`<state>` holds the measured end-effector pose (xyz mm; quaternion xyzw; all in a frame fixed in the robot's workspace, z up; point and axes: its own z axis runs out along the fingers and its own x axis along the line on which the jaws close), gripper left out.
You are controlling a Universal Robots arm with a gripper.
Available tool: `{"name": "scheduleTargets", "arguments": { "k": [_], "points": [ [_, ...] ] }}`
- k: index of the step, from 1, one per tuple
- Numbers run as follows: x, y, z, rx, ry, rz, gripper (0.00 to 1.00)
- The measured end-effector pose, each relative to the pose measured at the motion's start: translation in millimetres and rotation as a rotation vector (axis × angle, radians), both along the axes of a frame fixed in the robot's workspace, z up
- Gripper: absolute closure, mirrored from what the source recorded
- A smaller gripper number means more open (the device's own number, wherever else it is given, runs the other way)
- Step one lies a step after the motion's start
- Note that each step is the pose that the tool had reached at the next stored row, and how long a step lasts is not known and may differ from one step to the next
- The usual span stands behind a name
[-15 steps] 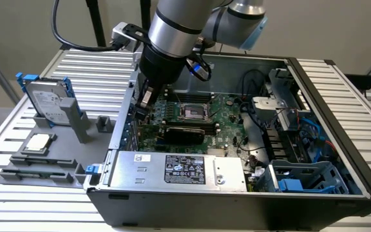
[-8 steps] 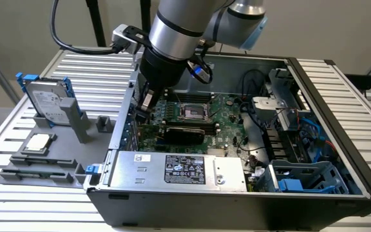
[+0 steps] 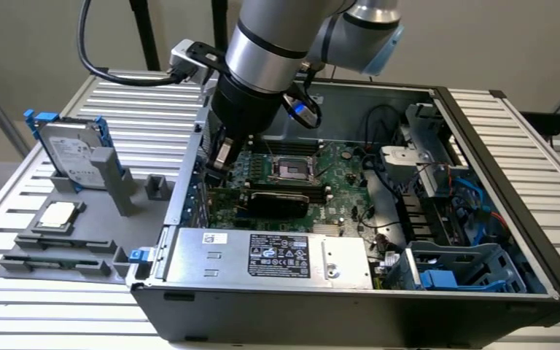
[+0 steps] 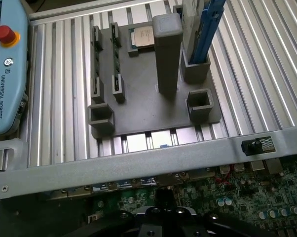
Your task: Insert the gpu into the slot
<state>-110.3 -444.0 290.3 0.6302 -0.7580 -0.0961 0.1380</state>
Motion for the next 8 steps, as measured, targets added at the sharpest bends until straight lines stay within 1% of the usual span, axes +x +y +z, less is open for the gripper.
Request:
{"name": "scheduleTargets", "arguments": {
  "k": [8],
  "points": [
    [-0.8,1.5,-0.2,0.0002,-0.0001,0.0,0.89]
  ]
}}
